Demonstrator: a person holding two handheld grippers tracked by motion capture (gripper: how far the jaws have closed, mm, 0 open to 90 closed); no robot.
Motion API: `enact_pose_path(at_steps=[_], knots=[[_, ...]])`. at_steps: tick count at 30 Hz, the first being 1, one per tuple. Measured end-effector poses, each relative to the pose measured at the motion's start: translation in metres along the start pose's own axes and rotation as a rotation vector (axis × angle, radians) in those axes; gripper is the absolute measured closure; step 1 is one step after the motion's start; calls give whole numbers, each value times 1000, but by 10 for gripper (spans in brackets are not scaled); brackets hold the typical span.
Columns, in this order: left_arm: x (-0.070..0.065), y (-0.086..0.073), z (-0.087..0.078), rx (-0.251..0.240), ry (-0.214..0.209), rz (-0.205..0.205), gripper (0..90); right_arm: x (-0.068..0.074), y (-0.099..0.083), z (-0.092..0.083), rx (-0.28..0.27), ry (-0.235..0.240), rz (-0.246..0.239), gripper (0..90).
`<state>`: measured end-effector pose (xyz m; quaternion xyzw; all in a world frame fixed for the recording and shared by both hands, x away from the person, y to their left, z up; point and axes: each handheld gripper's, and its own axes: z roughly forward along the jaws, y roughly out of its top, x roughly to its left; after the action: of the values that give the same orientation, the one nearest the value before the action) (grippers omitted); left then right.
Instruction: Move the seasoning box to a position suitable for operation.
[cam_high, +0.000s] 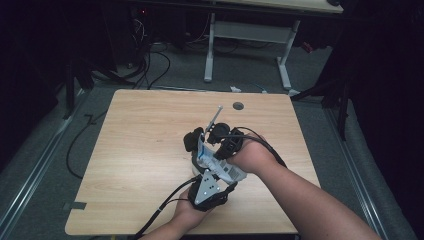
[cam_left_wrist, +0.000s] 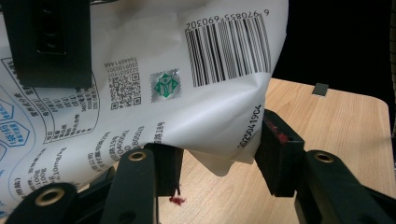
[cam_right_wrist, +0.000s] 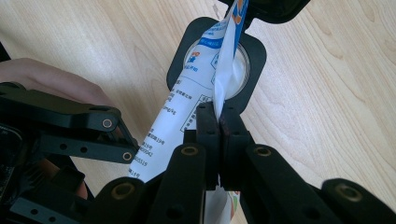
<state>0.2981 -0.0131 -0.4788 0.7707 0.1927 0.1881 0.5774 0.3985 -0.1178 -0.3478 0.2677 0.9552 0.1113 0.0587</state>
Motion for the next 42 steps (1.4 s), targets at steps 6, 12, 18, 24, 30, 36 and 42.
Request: enact_pose_path(at_steps=[6,12,18,24,30,36,42], knots=[[1,0,0,1,0,0,556,-1,0,0,-2,2,-1,887],[1,0,1,0,-1,-2,556,-1,1,1,0,1,-3,887],[1,0,1,-2,-1,-1,557,-1,1,1,3,-2,-4,887],[0,1,0,-8,-6,2,560,-2,-2,-2,-10,8,10,887],[-1,2,0,-7,-10,2,561,-2,-3,-3,-6,10,12,887],[0,2,0,-7,-6,-3,561,-3,-1,-2,-6,12,11,886],[1,2,-1,-9,-3,-5,562,-4,0,-1,-7,16,6,884]])
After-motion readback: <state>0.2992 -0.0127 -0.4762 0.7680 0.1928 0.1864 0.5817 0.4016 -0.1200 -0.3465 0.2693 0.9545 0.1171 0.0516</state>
